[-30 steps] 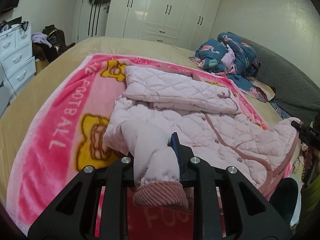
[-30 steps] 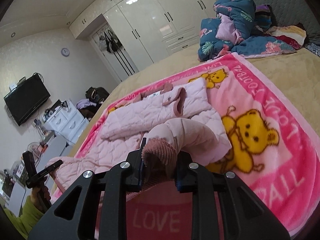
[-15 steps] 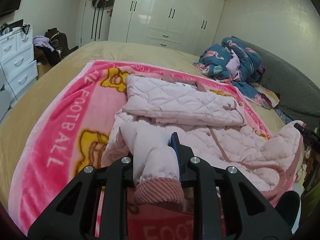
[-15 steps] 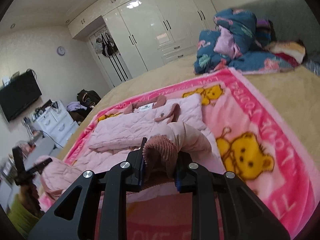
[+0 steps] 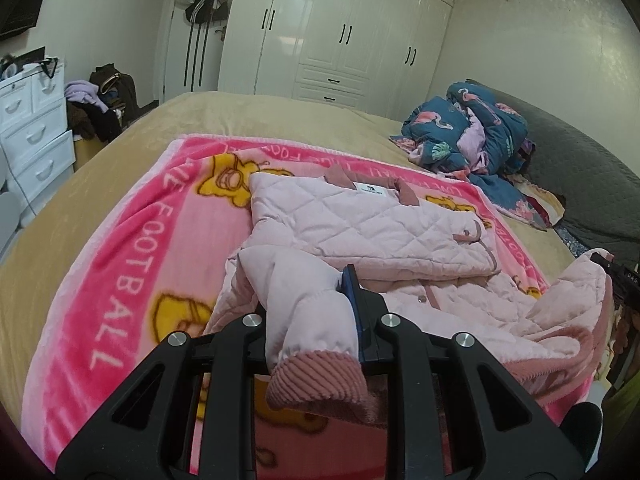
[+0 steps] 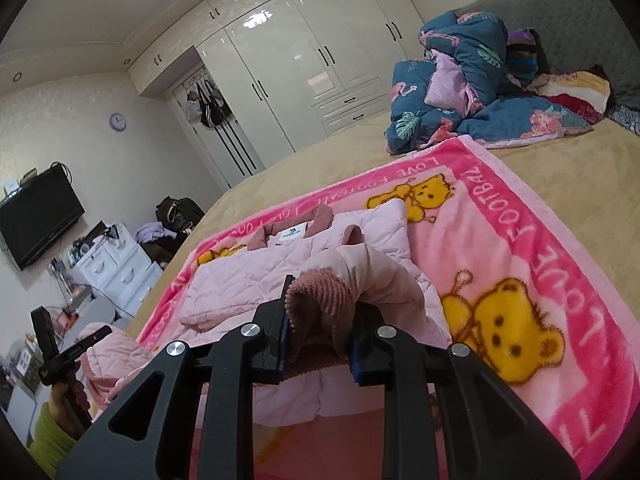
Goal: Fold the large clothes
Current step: 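Lift the held hem with both tools and fold it over toward the collar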
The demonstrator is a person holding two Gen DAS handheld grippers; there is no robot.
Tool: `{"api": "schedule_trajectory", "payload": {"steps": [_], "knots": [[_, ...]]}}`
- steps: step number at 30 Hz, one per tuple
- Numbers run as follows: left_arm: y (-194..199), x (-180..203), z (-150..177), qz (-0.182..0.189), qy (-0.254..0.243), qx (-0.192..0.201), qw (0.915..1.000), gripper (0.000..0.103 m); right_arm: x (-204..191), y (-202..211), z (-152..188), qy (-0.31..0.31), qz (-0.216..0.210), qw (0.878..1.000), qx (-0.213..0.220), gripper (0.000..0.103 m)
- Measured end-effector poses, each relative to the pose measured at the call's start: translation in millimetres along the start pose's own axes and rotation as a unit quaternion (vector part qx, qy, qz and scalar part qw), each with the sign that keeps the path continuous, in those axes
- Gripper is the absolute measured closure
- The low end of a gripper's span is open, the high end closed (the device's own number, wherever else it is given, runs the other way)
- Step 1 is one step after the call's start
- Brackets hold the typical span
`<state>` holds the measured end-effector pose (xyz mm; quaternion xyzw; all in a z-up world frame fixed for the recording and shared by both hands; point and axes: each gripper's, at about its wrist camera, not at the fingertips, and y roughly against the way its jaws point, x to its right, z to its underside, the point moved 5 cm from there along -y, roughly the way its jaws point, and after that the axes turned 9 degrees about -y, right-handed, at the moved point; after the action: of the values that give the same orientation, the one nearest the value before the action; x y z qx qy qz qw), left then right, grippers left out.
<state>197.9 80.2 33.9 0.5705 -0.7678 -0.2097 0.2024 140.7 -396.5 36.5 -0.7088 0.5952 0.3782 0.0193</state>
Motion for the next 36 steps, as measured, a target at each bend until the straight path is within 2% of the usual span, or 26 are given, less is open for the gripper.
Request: {"api": "schedule_trajectory", "payload": {"steps": [13, 27, 36], "knots": [[-9.4, -7.5, -24.5, -0.002, 0.012, 0.013, 0.9998, 0.088, -2.0, -17.0, -22.9, -0.018, -0.003, 1.0, 0.013, 0.082], [-12.3, -16.8, -78.6, -0.017, 0.021, 0.055, 0.9981, 0.087, -24.2, -24.2, -75.6, -0.018, -0.024, 0.997, 0.064, 0.082], [-30.9, -24.7, -110.4, -0.032, 0.017, 0.06, 0.9976, 0.086, -27.7, -43.3, -111.6, -0.025, -0.027, 0.996, 0.083, 0.082]]}}
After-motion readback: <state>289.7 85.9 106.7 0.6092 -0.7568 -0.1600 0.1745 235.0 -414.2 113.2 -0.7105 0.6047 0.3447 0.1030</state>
